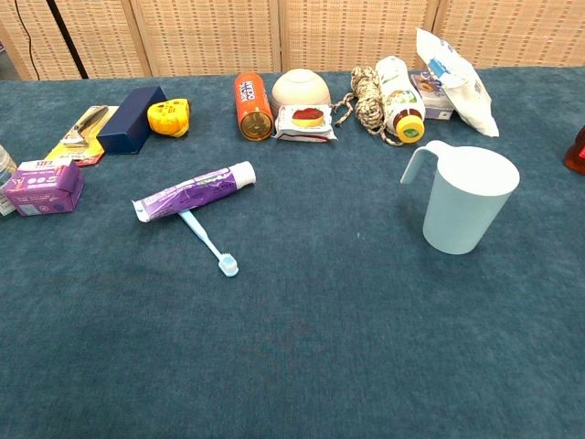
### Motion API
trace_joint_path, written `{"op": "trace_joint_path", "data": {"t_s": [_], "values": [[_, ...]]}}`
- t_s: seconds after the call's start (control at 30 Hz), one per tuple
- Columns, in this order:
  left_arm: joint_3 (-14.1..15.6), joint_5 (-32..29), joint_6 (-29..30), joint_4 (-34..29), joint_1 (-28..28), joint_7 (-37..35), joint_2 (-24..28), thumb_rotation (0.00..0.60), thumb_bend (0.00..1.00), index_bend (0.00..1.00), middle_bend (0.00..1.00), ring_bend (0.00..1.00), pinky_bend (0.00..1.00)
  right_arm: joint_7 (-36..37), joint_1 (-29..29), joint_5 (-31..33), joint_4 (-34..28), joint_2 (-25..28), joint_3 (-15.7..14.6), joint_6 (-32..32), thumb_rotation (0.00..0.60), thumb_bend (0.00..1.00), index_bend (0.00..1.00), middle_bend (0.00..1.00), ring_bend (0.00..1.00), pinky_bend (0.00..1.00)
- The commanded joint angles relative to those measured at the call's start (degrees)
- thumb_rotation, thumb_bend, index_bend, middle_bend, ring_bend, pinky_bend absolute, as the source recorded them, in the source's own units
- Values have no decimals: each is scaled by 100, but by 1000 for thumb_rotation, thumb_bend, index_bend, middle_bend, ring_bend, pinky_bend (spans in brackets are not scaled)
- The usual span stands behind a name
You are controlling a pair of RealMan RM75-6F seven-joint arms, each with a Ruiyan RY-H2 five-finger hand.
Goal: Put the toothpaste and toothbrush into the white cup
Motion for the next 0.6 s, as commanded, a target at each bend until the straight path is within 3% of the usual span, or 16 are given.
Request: {"op": "trace_joint_path", "data": {"t_s": [0.03,0.27,0.6], "values": [[2,-3,1,0,3,6,0,600,0,0,0,0,0,21,9,-48,-19,23,-32,-65,600,0,0,0,0,0],[19,73,212,62,99,-159,30,600,0,0,0,0,0,615,331,-394,200,-53,-188,-668,600,0,0,0,0,0],[-33,-57,113,36,50,-248,66,600,0,0,0,0,0,659,1096,-383,298,-568,-30,-1702,600,0,0,0,0,0]]}}
